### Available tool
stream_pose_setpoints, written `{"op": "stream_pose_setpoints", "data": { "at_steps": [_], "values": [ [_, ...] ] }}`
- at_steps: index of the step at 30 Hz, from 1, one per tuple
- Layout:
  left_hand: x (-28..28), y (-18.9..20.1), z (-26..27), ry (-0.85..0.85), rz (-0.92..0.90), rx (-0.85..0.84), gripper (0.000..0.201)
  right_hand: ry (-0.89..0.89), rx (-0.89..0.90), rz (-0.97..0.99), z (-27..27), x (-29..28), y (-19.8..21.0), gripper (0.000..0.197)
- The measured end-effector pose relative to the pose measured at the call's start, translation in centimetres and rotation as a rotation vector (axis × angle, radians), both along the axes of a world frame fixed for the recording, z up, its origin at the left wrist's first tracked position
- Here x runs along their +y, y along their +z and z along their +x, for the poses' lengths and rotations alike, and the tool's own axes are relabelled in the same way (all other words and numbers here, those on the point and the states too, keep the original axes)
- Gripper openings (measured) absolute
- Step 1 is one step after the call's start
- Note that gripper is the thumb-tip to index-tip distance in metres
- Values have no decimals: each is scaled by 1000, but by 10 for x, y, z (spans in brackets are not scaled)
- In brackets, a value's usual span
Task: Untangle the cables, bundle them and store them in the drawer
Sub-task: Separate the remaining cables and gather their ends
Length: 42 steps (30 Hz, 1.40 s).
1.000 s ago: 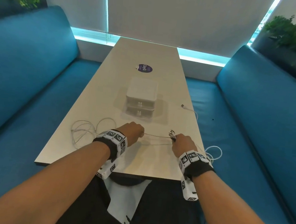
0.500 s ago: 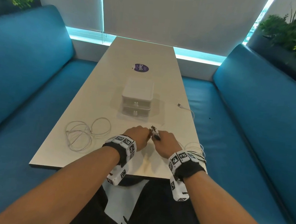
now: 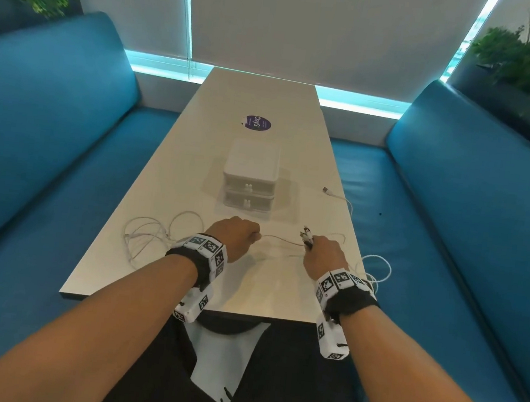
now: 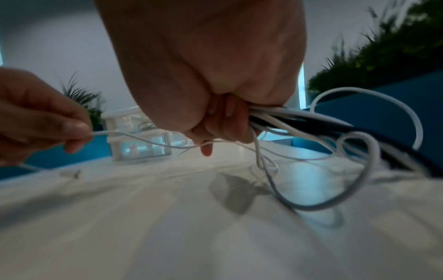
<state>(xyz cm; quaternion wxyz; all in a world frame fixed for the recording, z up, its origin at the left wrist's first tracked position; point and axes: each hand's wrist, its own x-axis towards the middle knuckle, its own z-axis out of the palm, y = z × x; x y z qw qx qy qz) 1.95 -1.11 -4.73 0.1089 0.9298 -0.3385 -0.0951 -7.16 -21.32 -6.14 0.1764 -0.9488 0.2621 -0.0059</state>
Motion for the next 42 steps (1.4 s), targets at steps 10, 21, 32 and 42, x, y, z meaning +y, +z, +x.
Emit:
{"op": "stream_pose_setpoints", "data": {
  "at_steps": [10, 21, 32, 42],
  "values": [
    [-36, -7, -20, -34, -21, -12, 30, 298, -35, 96, 2, 22, 3, 22],
    [-11, -6, -9, -31, 116, 13, 25, 42, -18, 30, -3, 2, -1, 24],
    [-28, -14, -20, -24, 8, 7, 28, 292, 15, -52, -6, 27, -5, 19],
    [-17, -14, -15, -13, 17, 35, 28, -89, 120, -185, -27, -12, 3, 21]
  ]
}}
